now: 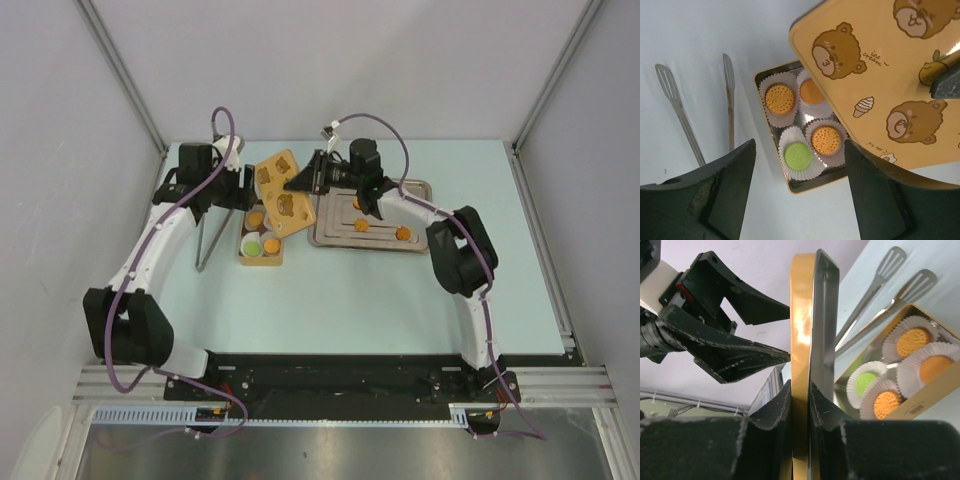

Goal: Pack the cookies

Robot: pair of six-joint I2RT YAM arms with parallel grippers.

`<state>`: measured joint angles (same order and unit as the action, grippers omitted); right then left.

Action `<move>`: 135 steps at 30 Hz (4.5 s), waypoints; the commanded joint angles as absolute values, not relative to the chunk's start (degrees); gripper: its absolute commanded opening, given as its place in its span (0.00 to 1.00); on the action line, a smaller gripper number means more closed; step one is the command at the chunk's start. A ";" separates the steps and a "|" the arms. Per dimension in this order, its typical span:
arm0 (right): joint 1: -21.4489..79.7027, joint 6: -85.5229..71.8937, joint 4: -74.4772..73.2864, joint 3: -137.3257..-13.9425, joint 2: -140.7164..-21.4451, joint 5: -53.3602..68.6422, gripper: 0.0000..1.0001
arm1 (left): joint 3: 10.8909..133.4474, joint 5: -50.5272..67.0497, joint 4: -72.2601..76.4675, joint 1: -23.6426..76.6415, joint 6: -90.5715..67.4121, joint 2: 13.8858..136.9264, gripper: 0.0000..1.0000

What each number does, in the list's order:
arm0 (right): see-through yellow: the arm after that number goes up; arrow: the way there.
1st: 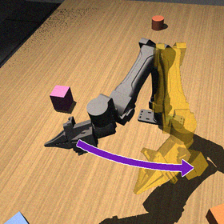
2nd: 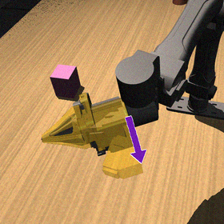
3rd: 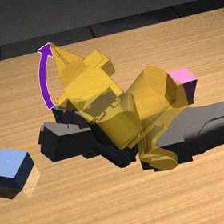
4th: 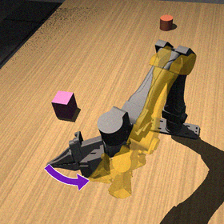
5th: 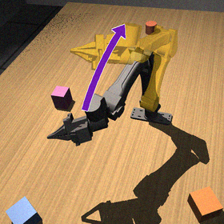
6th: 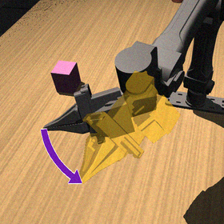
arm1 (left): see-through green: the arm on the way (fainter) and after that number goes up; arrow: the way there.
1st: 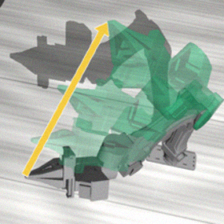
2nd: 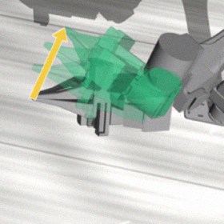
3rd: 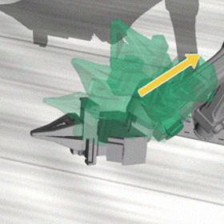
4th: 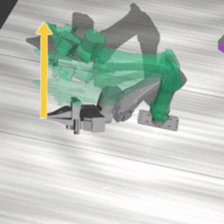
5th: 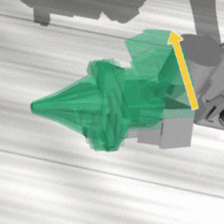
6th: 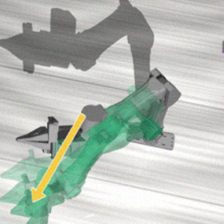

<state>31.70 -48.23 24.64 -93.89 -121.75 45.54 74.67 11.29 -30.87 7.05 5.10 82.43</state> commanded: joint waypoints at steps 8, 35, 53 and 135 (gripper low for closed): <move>34.01 -65.03 48.15 -93.87 -132.88 37.27 0.00 | 73.74 16.09 -21.54 3.34 0.88 86.74 0.76; 38.41 -83.05 63.37 -97.21 -145.19 27.95 0.00 | 65.30 11.16 -16.44 3.16 3.60 86.75 0.76; 39.20 -80.69 63.46 -89.65 -143.35 27.42 0.02 | 66.01 13.01 -16.08 3.16 3.08 90.53 0.77; 37.88 -47.99 28.48 -84.73 -128.85 31.29 0.42 | 64.16 15.21 -18.02 3.16 5.98 92.81 0.75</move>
